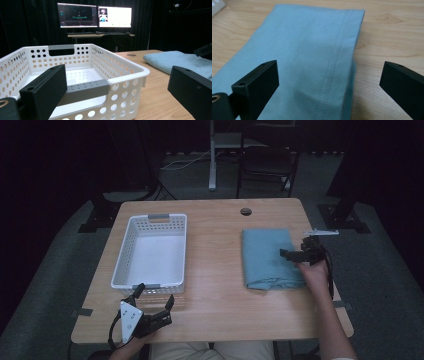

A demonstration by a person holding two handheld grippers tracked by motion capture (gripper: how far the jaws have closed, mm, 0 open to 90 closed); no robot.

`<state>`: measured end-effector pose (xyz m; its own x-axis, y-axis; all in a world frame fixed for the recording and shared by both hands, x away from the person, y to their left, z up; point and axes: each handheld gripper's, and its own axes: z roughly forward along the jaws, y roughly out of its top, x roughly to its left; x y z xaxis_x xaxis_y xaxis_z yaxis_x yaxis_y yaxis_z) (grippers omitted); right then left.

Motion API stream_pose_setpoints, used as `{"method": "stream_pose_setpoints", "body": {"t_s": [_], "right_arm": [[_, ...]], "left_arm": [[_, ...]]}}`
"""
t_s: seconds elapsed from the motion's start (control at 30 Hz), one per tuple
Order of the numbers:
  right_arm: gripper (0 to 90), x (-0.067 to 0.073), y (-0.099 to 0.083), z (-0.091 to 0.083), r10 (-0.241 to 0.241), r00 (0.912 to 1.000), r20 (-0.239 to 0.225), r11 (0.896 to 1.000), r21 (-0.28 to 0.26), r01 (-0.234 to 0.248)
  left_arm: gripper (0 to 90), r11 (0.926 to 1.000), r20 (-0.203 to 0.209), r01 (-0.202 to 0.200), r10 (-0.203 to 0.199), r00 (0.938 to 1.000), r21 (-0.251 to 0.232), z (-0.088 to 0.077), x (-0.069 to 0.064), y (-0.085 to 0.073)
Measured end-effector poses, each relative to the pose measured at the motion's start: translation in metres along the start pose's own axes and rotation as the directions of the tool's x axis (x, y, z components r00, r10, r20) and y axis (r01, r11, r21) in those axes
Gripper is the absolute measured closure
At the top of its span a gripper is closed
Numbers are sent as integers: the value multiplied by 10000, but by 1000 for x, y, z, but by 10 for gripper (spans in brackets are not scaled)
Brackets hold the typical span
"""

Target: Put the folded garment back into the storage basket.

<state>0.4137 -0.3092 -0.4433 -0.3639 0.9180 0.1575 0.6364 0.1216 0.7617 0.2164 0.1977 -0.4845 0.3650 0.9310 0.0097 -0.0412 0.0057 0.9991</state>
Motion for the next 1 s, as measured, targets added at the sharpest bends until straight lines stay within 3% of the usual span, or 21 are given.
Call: {"method": "stream_pose_setpoints", "body": {"t_s": [0.43,0.53,0.67,0.73,0.77,0.87,0.93,1.0], "right_arm": [[46,-4,-7,14,33,9996,-277,9965,841,-9],[44,-5,-10,21,104,9985,-544,9937,1118,-43],[39,-5,-10,22,72,9977,-675,9939,1100,3],[17,-2,-11,23,-303,9978,-588,9931,1114,367],[6,4,-12,26,-722,9958,-563,9904,1140,782],[9,9,-12,27,-1062,9920,-686,9857,1237,1141],[81,11,-12,27,-1283,9881,-846,9833,1189,1378],[219,12,-11,25,-1341,9837,-1199,9833,1073,1471]], "left_arm": [[36,10000,33,-14,14,10000,-15,0,0,0],[36,10000,34,-11,11,10000,-18,0,0,0],[36,10000,36,-14,14,10000,-20,0,0,0],[36,10000,37,-11,11,10000,-28,0,0,0],[36,10000,38,-12,12,10000,-28,0,0,0],[36,10000,43,-10,10,10000,-29,0,0,0],[36,10000,58,-1,1,10000,-37,0,0,0],[36,10000,69,0,0,10000,-43,-1,0,0]]}}
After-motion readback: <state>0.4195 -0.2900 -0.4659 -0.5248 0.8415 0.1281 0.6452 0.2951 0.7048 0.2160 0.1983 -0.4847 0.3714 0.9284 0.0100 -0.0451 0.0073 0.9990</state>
